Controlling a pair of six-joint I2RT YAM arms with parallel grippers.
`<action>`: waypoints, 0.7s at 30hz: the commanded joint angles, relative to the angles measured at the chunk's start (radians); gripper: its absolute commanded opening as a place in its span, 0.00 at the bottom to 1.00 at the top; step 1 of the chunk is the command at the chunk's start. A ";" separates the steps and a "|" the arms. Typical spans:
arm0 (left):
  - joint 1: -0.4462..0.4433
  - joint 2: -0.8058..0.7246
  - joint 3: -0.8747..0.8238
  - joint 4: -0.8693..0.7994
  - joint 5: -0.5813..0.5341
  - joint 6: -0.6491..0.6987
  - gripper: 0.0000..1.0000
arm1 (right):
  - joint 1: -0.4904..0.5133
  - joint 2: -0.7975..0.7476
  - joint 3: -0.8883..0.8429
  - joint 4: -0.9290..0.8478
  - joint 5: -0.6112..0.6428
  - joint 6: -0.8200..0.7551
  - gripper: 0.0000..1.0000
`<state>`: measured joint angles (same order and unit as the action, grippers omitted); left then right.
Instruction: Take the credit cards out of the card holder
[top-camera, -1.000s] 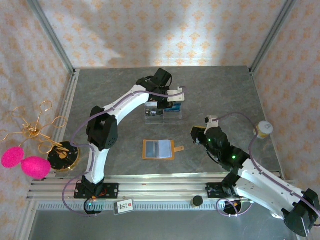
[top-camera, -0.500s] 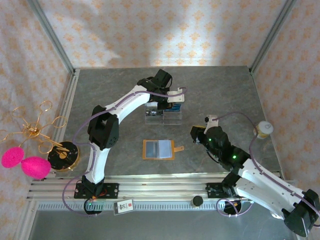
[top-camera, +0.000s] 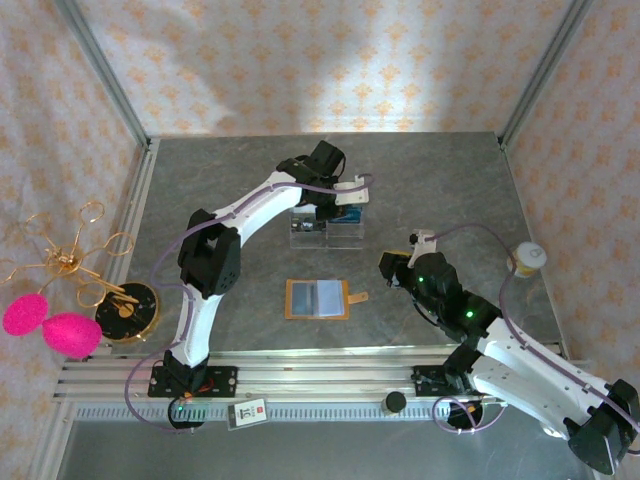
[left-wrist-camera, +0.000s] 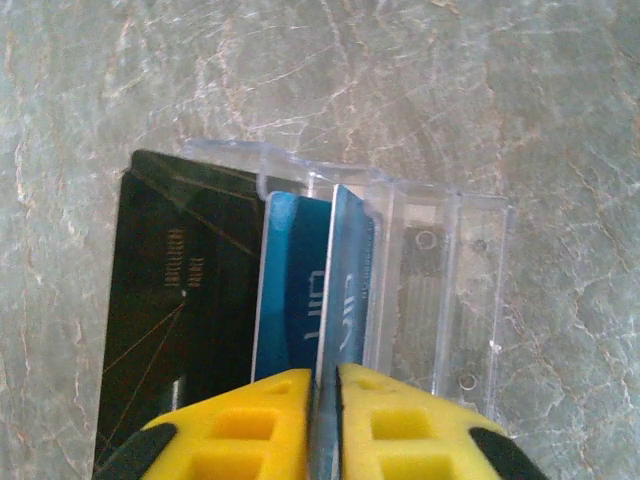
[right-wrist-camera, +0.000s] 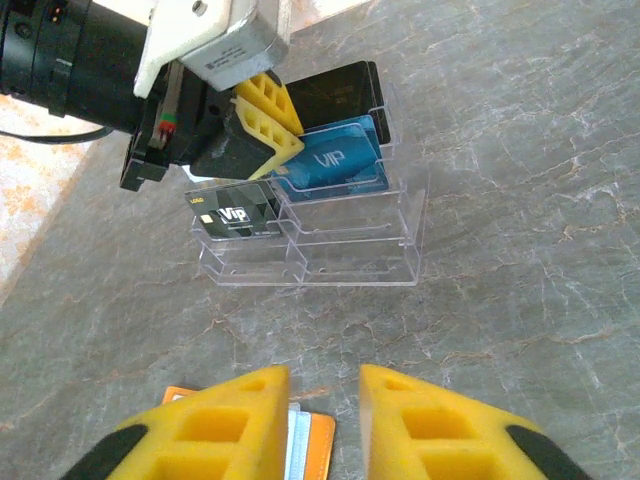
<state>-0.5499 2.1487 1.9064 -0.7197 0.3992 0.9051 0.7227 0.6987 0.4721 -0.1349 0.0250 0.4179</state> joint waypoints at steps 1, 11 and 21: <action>0.000 -0.003 0.051 0.041 -0.019 -0.078 0.21 | -0.006 -0.001 0.030 0.004 -0.017 0.005 0.34; 0.009 -0.387 -0.226 0.529 0.026 -0.434 0.24 | -0.003 0.165 0.008 0.075 -0.152 -0.030 0.48; 0.021 -0.881 -0.937 1.134 -0.200 -1.195 0.73 | 0.269 0.617 0.172 0.160 -0.003 -0.143 0.52</action>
<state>-0.5411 1.2999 1.1057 0.2432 0.2741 0.0154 0.9375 1.2205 0.5602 -0.0231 -0.0601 0.3431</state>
